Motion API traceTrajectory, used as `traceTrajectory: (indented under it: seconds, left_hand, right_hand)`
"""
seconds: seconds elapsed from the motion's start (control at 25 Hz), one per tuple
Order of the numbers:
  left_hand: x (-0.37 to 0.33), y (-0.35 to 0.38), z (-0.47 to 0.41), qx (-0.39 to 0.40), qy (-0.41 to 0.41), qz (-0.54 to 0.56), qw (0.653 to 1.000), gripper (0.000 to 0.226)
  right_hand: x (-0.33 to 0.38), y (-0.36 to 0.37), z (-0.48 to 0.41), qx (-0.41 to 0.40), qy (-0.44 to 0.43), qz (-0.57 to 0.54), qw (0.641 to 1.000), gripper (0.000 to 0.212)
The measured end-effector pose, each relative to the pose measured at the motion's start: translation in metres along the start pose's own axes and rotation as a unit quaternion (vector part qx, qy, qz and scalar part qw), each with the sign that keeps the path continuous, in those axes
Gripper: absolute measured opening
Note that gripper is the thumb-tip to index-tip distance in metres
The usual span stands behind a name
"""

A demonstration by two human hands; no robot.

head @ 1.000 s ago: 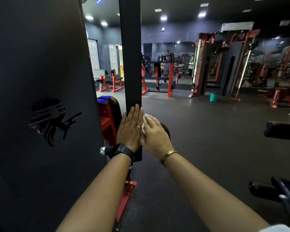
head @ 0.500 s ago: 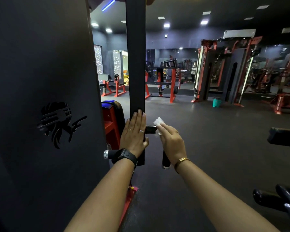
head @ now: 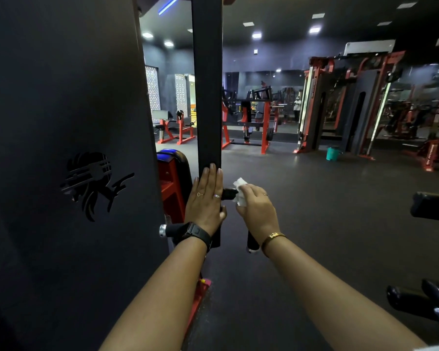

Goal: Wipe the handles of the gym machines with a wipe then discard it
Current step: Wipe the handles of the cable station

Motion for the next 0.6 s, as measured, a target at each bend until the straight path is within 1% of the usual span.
traceTrajectory:
  seconds: [0.04, 0.12, 0.2, 0.24, 0.28, 0.4, 0.44, 0.48, 0.52, 0.6]
  left_hand:
    - [0.0, 0.0, 0.0, -0.003, -0.004, -0.002, 1.0, 0.112]
    - [0.001, 0.001, 0.0, -0.013, -0.012, -0.014, 1.0, 0.107]
    - [0.001, 0.001, 0.0, -0.015, -0.01, -0.015, 1.0, 0.107]
    - [0.001, 0.001, -0.001, -0.013, -0.005, -0.006, 1.0, 0.109]
    - [0.0, 0.001, 0.0, -0.012, 0.002, 0.004, 1.0, 0.112]
    - [0.001, 0.002, 0.001, -0.014, 0.008, 0.004, 1.0, 0.118]
    - [0.001, 0.002, 0.0, -0.018, 0.005, 0.001, 1.0, 0.119]
    - [0.002, 0.002, -0.001, -0.023, 0.003, -0.001, 1.0, 0.119]
    - [0.002, 0.001, -0.001, -0.031, -0.001, -0.004, 1.0, 0.118]
    - [0.001, -0.001, -0.001, -0.043, -0.003, -0.013, 0.999, 0.113]
  right_hand:
    - [0.013, 0.003, -0.004, -0.01, -0.041, 0.011, 0.999, 0.042]
    - [0.04, 0.011, -0.008, -0.007, -0.151, 0.049, 0.987, 0.045]
    - [0.041, 0.013, -0.004, 0.007, -0.205, 0.071, 0.976, 0.051]
    - [0.033, 0.01, 0.002, 0.001, -0.207, 0.073, 0.976, 0.052]
    - [0.021, 0.003, 0.011, -0.02, -0.187, 0.067, 0.98, 0.051]
    - [-0.016, -0.016, 0.03, -0.098, -0.047, 0.023, 0.994, 0.041]
    - [-0.015, -0.015, 0.026, -0.108, -0.026, 0.004, 0.994, 0.041]
    - [-0.006, -0.01, 0.018, -0.104, -0.033, -0.016, 0.994, 0.042]
    - [0.009, -0.003, 0.009, -0.088, -0.066, -0.025, 0.994, 0.044]
    - [0.039, 0.012, -0.001, -0.039, -0.152, 0.015, 0.988, 0.048]
Point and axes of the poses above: each hand's wrist, its own z-axis away from the middle knuckle, its own y-axis out of the palm, x = y × z, the point moved 9 cm from there along -z, towards the middle knuckle, and after that the axes turned 4 degrees about -y, right-handed, at the moved point
